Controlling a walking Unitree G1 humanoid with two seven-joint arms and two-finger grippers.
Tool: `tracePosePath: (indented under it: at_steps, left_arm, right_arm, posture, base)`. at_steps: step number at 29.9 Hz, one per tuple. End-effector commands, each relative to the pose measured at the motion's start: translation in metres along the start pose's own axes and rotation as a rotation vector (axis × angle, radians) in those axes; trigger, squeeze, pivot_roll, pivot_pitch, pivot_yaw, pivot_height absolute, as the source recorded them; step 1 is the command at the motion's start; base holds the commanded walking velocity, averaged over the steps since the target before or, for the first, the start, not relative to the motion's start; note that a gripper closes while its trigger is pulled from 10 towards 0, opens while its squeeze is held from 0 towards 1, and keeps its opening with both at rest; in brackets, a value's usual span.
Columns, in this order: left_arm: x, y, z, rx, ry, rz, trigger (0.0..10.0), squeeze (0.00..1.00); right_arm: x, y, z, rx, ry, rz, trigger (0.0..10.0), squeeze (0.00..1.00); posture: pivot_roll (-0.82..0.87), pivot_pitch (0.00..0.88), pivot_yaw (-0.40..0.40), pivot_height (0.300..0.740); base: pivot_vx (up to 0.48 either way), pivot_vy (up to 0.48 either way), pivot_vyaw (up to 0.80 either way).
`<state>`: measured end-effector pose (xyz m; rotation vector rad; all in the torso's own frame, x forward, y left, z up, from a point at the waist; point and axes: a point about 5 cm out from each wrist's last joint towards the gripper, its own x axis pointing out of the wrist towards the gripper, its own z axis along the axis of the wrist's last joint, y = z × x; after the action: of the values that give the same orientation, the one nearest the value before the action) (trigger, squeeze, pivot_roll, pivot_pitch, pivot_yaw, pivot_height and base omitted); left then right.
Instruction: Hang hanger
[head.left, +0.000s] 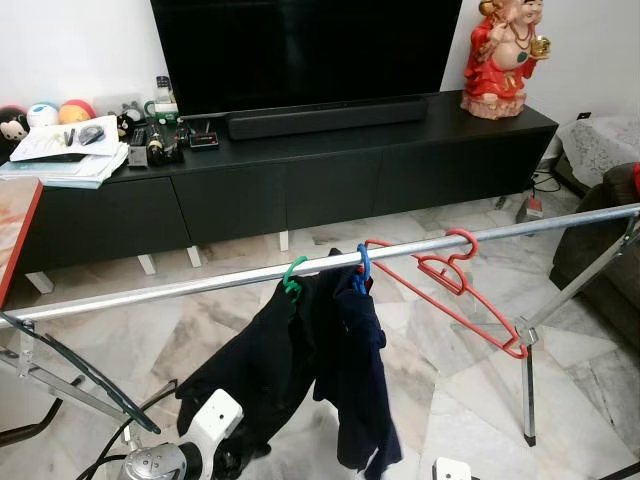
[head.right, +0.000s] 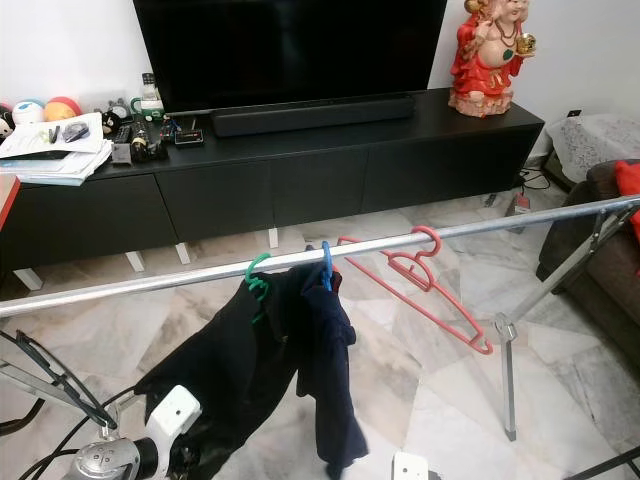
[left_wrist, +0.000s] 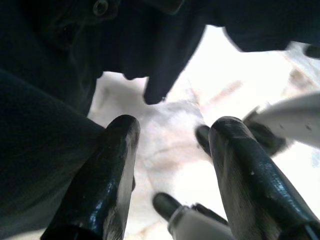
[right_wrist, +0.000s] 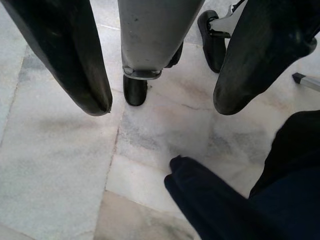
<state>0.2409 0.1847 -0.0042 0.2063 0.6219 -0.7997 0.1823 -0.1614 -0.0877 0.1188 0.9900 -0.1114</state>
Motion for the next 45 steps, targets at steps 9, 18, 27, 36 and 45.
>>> tracePosePath:
  at_steps: [9, 18, 27, 36, 45]
  left_arm:
    - [-0.031, -0.002, -0.012, -0.022, 0.008, 0.051, 10.0, 0.0]
    - [-0.065, -0.012, -0.047, -0.071, 0.111, 0.115, 10.0, 0.0]
    - [-0.062, 0.012, -0.026, -0.062, -0.013, 0.364, 10.0, 0.0]
    - [-0.061, 0.034, 0.03, 0.001, -0.281, 0.588, 10.0, 0.0]
    - [-0.048, 0.014, 0.073, -0.046, -0.459, 0.363, 10.0, 0.0]
  right_arm:
    - [-0.001, 0.0, -0.005, -0.018, 0.023, -0.001, 10.0, 0.0]
    - [0.0, -0.002, -0.002, -0.038, 0.021, 0.001, 10.0, 0.0]
    - [0.0, -0.003, 0.0, -0.047, 0.017, 0.0, 10.0, 0.0]
    - [0.0, -0.004, 0.001, -0.056, 0.018, -0.002, 10.0, 0.0]
    - [0.0, -0.003, 0.0, -0.059, 0.018, -0.001, 10.0, 0.0]
  posture:
    - [0.06, 0.035, 0.03, 0.74]
    - [0.07, 0.042, 0.015, 0.74]
    - [0.06, 0.042, 0.012, 0.74]
    - [0.06, 0.04, 0.009, 0.74]
    - [0.06, 0.042, 0.014, 0.74]
  base:
    - [0.0, 0.0, 0.0]
    - [0.0, 0.0, 0.0]
    - [0.0, 0.0, 0.0]
    - [0.0, 0.0, 0.0]
    - [0.0, 0.0, 0.0]
